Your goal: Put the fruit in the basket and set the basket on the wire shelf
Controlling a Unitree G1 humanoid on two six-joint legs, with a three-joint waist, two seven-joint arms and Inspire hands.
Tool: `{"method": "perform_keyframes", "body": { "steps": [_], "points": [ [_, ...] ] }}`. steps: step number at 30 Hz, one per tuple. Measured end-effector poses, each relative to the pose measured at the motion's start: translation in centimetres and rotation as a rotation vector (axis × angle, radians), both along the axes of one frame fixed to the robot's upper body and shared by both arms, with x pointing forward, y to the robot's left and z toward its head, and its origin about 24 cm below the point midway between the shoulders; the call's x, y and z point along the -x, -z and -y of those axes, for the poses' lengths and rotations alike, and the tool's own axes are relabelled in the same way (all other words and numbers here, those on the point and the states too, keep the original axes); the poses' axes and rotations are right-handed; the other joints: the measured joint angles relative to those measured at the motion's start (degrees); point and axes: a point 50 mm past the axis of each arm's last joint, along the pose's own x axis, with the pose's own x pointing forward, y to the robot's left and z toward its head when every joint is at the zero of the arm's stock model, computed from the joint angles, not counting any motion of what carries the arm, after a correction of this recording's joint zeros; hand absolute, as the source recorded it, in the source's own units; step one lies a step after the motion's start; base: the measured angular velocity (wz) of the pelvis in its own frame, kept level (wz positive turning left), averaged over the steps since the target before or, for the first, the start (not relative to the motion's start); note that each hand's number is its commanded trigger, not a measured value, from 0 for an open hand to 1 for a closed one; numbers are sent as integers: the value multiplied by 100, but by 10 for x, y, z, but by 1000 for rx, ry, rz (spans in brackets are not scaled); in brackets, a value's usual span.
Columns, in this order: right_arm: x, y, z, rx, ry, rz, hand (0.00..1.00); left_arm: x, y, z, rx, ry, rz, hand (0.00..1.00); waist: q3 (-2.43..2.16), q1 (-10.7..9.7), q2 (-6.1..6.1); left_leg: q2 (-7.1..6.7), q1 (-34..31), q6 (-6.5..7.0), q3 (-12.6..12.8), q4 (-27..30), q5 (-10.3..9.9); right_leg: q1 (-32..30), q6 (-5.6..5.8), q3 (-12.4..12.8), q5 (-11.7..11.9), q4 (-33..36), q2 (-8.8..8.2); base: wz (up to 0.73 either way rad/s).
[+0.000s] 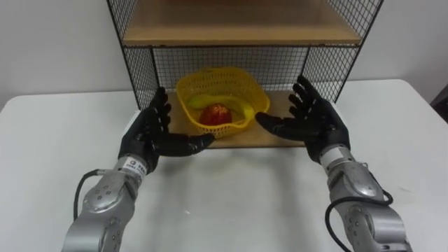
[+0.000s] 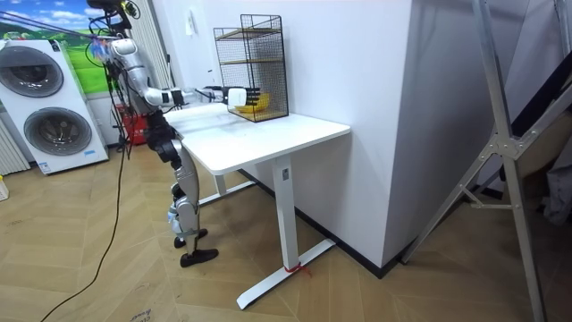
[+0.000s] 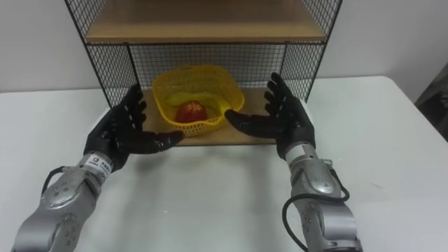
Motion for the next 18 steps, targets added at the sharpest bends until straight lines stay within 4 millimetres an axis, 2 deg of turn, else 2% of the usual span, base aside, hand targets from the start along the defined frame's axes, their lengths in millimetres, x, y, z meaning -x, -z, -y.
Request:
{"method": "perform_keyframes", "body": {
  "steps": [2, 5, 7, 11, 13, 18],
  "points": [
    [3, -1, -2, -7, -9, 9, 0, 6, 1, -1, 24, -8, 5, 0, -13, 14, 16, -1, -46, -1, 2, -1, -1, -51, -1, 1, 1, 2, -1, 0],
    [13, -2, -3, -3, -20, 33, 0, 12, 3, 2, 52, -9, 6, 0, -4, 79, 31, -1, -71, -1, 4, 13, 0, -73, -2, 1, 1, -9, 0, 0],
    [24, 0, -4, 9, -36, 46, 0, 24, 3, 1, 67, -18, 21, 0, -1, 115, 38, -1, -67, -1, 5, -35, 0, -74, -1, 10, 1, -5, 0, 0],
    [46, 13, 4, 12, -5, 10, 0, 48, 16, -6, 61, -45, -8, 0, -4, 113, 48, -1, -79, -9, 8, -62, 4, -81, -1, 14, 1, 0, 2, 0],
    [59, 19, 8, 24, 9, -17, 0, 62, 24, -10, 58, -68, -42, 0, -21, 143, 70, 2, -134, -11, 33, -63, 5, -177, -4, 24, 2, 26, 1, -6],
    [75, 24, 17, 31, 50, -24, 0, 74, 21, -17, 51, -106, -12, 0, -27, 139, 38, 4, -168, -27, 33, -91, 26, -226, -18, 19, 13, 6, 6, -1]
  ]
}}
